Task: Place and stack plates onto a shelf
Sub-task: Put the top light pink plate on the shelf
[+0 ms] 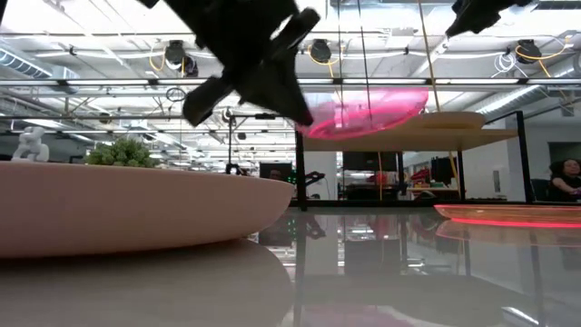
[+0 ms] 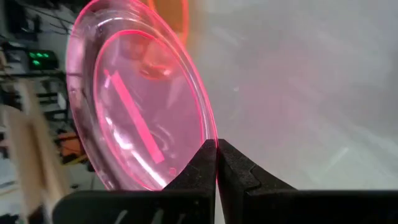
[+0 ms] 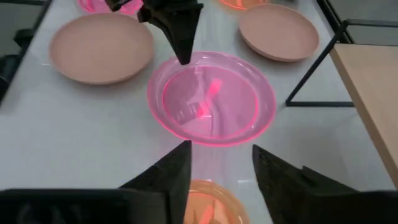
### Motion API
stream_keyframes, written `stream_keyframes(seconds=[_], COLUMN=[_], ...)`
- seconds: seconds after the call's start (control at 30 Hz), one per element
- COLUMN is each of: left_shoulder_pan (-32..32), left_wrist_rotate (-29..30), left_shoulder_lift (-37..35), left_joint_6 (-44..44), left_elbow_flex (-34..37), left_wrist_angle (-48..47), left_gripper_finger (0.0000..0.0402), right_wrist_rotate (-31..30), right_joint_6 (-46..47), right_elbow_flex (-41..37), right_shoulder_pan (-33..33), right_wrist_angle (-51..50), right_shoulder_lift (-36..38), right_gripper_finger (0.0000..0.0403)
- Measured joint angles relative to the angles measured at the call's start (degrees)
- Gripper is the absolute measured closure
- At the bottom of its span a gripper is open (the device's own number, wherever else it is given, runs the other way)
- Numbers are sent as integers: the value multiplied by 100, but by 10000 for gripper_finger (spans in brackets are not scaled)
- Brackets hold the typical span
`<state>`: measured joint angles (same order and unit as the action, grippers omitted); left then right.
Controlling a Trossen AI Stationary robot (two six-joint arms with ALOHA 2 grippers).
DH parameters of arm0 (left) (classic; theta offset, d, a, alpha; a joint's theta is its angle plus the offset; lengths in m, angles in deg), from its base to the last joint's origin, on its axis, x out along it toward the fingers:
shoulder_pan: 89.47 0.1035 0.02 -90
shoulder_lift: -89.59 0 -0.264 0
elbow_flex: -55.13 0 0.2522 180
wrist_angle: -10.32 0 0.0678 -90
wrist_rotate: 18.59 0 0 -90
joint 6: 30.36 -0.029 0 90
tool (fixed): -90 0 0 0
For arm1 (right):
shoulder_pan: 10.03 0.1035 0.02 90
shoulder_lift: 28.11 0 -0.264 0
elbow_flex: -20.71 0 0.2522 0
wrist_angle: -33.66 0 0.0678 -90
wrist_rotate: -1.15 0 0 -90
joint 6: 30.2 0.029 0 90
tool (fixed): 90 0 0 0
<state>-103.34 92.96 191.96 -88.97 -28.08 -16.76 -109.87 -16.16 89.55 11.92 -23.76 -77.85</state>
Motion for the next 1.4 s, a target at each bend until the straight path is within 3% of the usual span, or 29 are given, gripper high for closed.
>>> stream_keyframes(seconds=[0.47,0.83,1.13,1.4], left_shoulder_pan=[379,1221,1693,2003], left_wrist_rotate=[213,213,209,-79], left_shoulder_lift=[-4,-7,-7,45], left_joint_6=[-631,-726,-709,-168], left_elbow_flex=[-844,-1357,-1438,-1438], left_wrist_angle=[-31,12,886,976], left_gripper_finger=[398,398,398,398], right_wrist_rotate=[-478,-754,-754,-754], right_joint_6=[-14,13,-17,-144], right_elbow_flex=[371,371,371,371], right_shoulder_pan=[945,1040,1040,1040], right_wrist_angle=[-251,-305,-304,-293], right_shoulder_lift=[-2,9,9,9], right_gripper_finger=[398,401,402,403])
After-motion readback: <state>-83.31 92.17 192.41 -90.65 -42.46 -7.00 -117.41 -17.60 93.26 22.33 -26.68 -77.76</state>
